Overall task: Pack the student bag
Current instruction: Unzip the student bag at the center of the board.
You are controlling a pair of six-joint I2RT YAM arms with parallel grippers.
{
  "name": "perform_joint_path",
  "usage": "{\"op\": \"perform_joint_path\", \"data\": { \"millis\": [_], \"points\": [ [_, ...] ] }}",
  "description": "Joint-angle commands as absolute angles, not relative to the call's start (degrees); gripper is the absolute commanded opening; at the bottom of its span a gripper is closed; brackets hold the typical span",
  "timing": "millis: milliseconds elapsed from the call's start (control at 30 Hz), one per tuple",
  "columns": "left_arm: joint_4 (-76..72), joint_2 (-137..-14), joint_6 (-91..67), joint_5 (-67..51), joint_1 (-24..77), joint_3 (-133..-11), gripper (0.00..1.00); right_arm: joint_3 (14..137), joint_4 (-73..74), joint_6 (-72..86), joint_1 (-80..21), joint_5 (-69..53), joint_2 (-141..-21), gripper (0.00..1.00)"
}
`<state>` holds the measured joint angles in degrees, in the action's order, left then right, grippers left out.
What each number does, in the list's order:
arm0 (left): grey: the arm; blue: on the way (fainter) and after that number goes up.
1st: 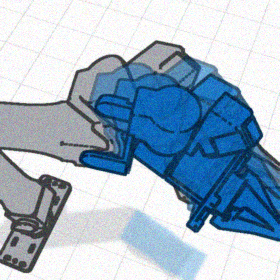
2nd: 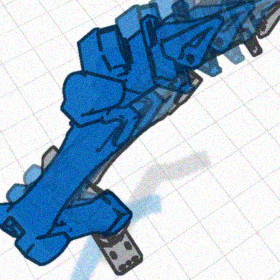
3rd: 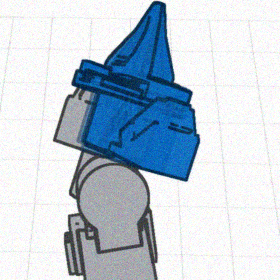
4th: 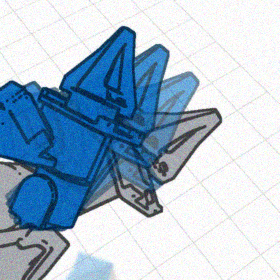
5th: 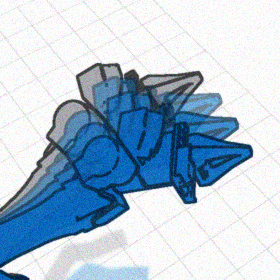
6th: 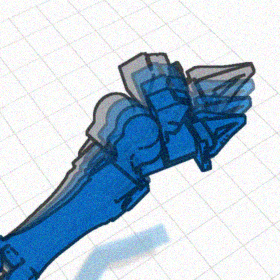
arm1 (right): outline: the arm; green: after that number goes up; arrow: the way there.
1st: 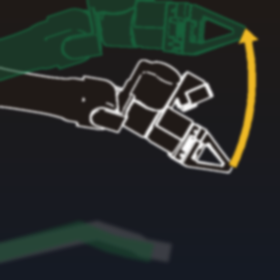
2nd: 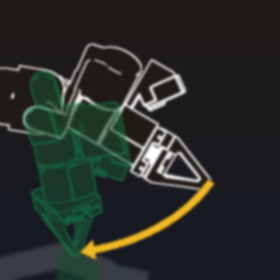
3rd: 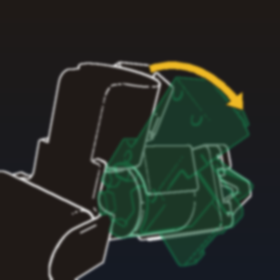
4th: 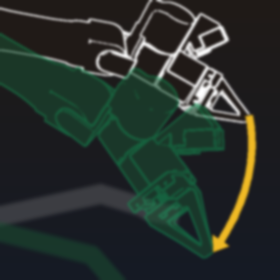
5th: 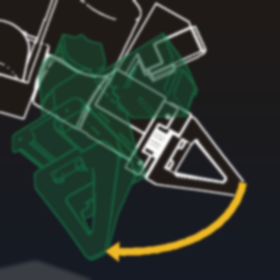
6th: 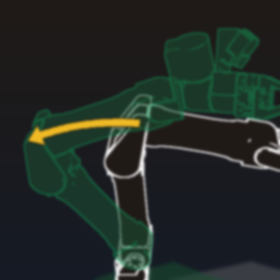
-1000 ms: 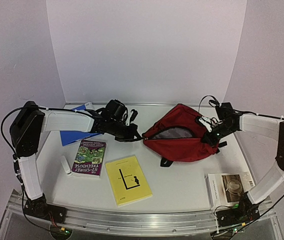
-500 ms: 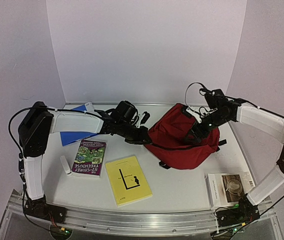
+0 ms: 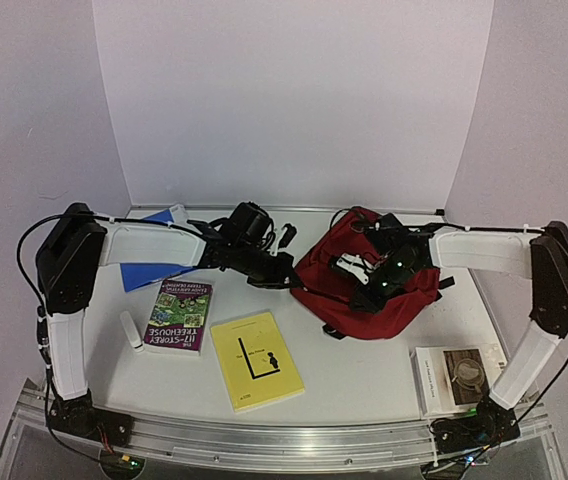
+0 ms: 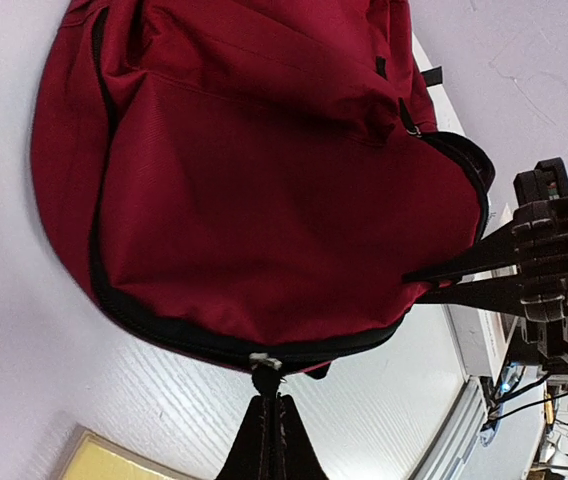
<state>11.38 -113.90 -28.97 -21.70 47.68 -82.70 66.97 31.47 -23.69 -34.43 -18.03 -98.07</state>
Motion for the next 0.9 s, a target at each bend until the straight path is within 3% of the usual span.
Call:
{"op": "perform_joint_path", "data": {
  "millis": [0, 200, 367, 500, 567, 633, 667, 733, 867],
  "points": [
    [10.20, -108.95, -29.69, -18.64, 46.00, -80.16, 0.00, 62.54, 30.49, -24.94, -34.10, -9.83, -93.97, 0.00],
    [9.76, -104.49, -29.48, -15.42, 44.48, -74.75, 0.00, 56.22, 30.50, -32.36, -26.88, -4.65, -88.04, 0.00],
    [9.01, -103.45, -28.74, -17.10, 44.47, -72.73, 0.00, 59.16, 28.78, -38.34, -18.20, -4.45, -88.72, 0.00],
    [6.40, -105.49, -29.29, -22.25, 45.26, -72.73, 0.00, 65.34, 29.92, -36.78, -17.26, -6.71, -90.84, 0.02],
    [6.75, -107.38, -28.53, -23.03, 46.94, -75.00, 0.00, 70.02, 34.36, -35.93, -18.31, -12.95, -91.20, 0.24],
    [7.74, -109.82, -27.65, -23.36, 48.98, -78.23, 0.00, 72.29, 36.94, -34.44, -20.70, -16.75, -90.56, 0.53],
    [7.84, -110.97, -27.67, -23.86, 49.67, -79.54, 0.00, 72.80, 37.25, -33.39, -22.53, -17.86, -90.02, 0.61],
    [7.34, -112.82, -28.19, -24.93, 50.24, -81.27, 0.00, 73.74, 37.43, -31.21, -26.06, -19.66, -89.33, 0.68],
    [5.48, -113.82, -29.34, -26.28, 50.28, -81.49, 0.00, 75.79, 37.24, -25.45, -30.32, -25.26, -90.71, 0.70]
  ]
}}
